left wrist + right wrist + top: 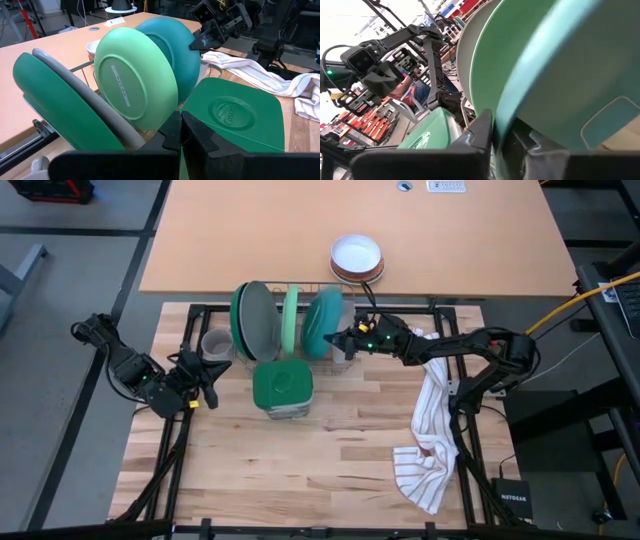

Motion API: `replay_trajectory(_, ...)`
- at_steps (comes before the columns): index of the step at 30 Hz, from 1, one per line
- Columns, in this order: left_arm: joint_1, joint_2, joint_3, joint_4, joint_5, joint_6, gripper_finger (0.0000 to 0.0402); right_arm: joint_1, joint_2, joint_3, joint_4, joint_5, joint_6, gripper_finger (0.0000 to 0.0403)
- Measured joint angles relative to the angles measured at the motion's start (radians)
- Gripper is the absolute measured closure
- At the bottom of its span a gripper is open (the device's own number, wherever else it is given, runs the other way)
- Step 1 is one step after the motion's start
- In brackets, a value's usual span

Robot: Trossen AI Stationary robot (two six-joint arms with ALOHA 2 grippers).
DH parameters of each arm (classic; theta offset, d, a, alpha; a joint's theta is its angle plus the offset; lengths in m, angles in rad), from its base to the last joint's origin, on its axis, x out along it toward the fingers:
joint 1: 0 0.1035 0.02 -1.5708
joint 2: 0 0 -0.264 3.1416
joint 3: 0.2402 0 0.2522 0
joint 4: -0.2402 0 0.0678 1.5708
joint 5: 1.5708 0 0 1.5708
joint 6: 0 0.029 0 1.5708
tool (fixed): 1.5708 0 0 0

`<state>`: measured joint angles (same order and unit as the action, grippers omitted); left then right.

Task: Sort dishes
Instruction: Put the blue plate into the dish rack

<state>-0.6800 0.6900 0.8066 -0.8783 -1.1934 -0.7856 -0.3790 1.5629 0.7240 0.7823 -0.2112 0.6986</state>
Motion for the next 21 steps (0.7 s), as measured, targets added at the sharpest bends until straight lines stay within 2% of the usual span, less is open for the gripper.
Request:
replay_trajectory(11, 0.0, 0.0, 0.0, 0.003, 0.0, 0.0, 0.04, -0.001, 0.013, 0.0, 0.034, 0.031, 0.005, 0.0291)
replay_trajectory(21, 0.0, -0.008, 0.0, 0.008, 0.0, 0.007, 0.04, -0.001, 0.015, 0.131, -0.066, 0.03, 0.007, 0.0285)
